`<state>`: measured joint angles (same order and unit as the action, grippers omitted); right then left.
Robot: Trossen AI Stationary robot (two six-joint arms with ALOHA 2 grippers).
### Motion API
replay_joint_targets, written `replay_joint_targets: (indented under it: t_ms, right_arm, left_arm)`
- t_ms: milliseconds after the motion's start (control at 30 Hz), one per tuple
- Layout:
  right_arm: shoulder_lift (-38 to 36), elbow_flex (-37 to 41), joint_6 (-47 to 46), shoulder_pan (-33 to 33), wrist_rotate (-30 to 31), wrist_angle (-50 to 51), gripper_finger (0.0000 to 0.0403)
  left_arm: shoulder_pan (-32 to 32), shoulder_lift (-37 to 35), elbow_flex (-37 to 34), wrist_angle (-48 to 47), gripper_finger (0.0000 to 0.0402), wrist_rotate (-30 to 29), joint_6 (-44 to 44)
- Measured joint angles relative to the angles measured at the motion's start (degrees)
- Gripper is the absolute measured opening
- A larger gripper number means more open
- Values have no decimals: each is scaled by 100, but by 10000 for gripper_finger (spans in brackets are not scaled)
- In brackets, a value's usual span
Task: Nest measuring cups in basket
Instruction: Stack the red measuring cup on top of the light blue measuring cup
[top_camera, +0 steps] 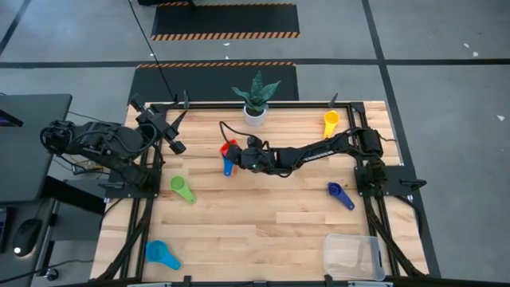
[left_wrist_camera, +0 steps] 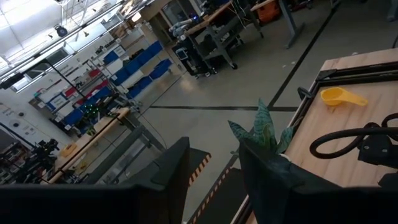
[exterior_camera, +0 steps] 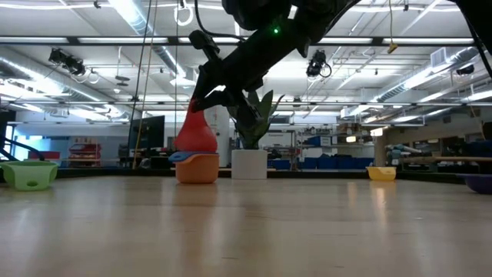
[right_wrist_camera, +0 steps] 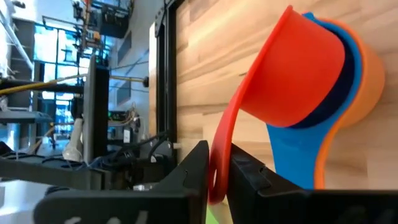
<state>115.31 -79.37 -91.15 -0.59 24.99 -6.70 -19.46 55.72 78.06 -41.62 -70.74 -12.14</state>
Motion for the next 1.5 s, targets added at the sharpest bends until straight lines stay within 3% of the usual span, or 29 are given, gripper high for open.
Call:
replay_joint_targets:
  t_ms: [167,300,533,900,1100,1500]
  right_arm:
    - [0,0,305,65,-452,2,57]
    - [0,0,344,60,-311,0,59]
    - [-1,0,453,58,-239,5,11]
    - [-2,0,837,65,-555,57,103]
    - [-2,0,1746,105,-935,-35,144]
    - [-2,0,3037,136,-2234,-42,170]
  left_arm:
    - [0,0,0,-23,146,0,-38]
    - [0,0,0,-23,146,0,-46]
    - [0,0,0,-23,146,0,-50]
    - [0,0,0,-23,146,1,-55]
    - [0,0,0,-23,146,2,-60]
    - [0,0,0,-24,146,2,-63]
